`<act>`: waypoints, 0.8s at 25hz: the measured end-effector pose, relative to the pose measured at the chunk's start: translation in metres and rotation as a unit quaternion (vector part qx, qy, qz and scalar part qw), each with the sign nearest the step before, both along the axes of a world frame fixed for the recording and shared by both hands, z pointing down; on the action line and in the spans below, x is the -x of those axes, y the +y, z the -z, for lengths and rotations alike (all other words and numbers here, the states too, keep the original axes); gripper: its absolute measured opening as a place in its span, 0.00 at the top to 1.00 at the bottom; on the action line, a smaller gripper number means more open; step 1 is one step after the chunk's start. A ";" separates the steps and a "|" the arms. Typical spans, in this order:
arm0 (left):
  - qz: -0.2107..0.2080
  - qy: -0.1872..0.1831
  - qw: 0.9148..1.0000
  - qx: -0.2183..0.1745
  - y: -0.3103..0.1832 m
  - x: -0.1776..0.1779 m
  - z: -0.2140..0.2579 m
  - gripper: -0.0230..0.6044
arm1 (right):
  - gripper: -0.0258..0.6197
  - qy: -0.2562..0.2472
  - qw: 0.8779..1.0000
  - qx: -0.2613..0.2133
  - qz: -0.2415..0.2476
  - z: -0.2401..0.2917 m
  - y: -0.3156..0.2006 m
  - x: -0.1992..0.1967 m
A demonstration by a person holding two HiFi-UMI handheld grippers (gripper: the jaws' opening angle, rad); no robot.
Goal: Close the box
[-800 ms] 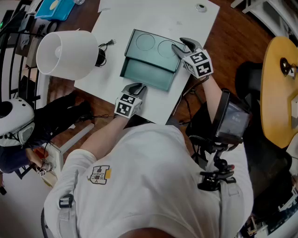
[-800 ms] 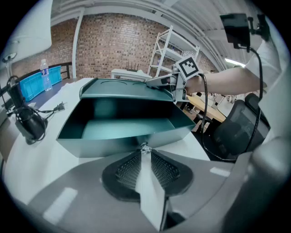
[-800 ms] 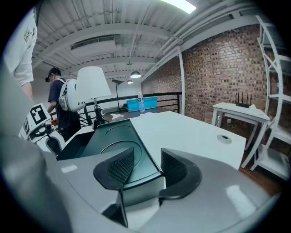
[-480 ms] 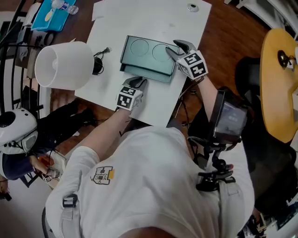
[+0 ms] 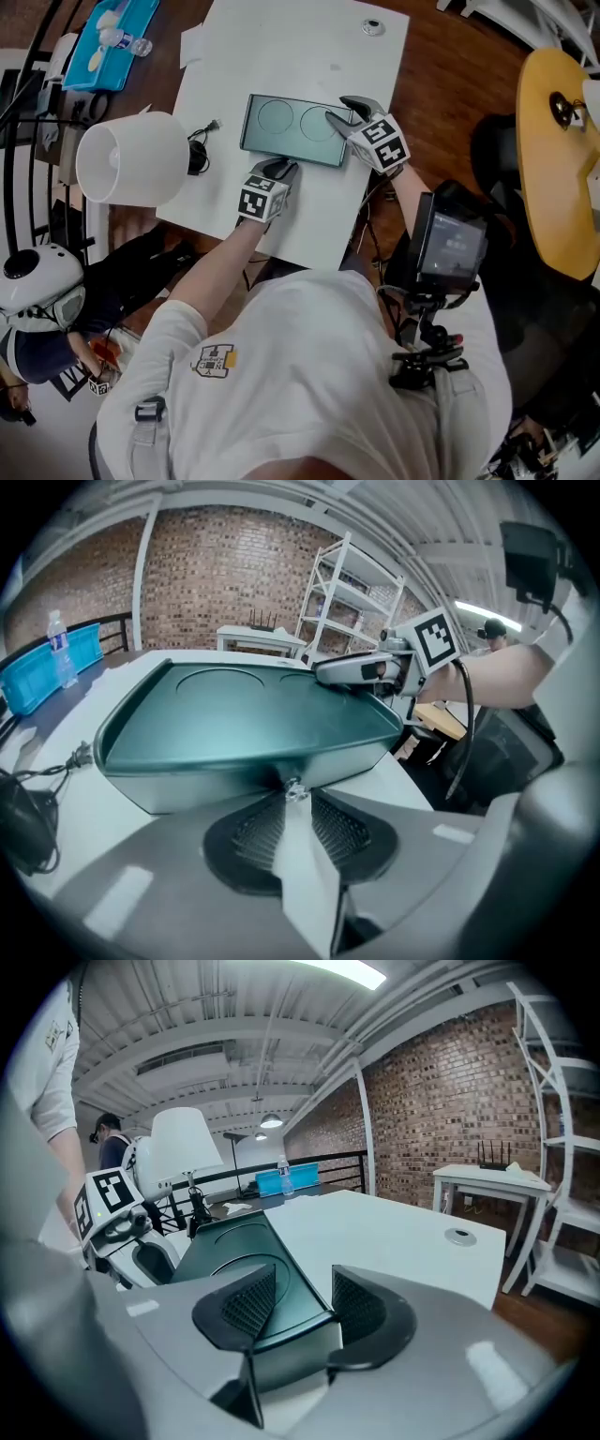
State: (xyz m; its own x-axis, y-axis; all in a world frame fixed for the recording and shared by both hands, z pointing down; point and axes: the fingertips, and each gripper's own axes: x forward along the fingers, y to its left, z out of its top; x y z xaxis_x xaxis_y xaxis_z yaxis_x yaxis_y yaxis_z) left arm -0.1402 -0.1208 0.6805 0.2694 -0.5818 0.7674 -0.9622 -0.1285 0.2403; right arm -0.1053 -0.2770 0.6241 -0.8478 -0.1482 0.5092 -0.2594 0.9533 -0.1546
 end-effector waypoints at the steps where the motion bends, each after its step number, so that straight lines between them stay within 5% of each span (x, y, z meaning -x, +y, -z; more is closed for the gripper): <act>1: -0.003 0.010 1.000 -0.003 0.003 -0.002 0.000 0.84 | 0.67 -0.005 1.000 0.005 -0.009 0.001 -0.001 -0.002; 5: -0.002 0.044 0.999 -0.008 0.053 -0.008 0.003 0.80 | 0.67 -0.034 0.996 0.026 -0.074 0.008 0.020 -0.037; 9: 0.003 0.065 0.996 -0.064 0.085 0.009 0.010 0.80 | 0.71 -0.054 0.989 0.046 -0.130 0.019 0.069 -0.086; 12: -0.010 0.069 0.993 -0.091 0.101 0.025 0.011 0.82 | 0.78 -0.049 0.990 0.075 -0.112 0.013 0.142 -0.099; 16: -0.054 0.068 0.990 -0.115 0.117 0.028 0.011 0.96 | 0.89 -0.012 0.992 0.109 -0.069 -0.014 0.232 -0.095; 20: -0.092 0.072 0.986 -0.119 0.131 0.021 0.004 0.96 | 0.96 0.023 0.991 0.121 -0.059 -0.039 0.280 -0.086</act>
State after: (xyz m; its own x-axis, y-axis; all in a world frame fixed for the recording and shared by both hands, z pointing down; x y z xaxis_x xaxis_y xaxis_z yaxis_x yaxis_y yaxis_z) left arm -0.1609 0.0099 0.6764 0.4828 -0.6717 0.5619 -0.8757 -0.3662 0.3146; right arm -0.0195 0.0029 0.6629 -0.8063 -0.1145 0.5803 -0.3796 0.8526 -0.3592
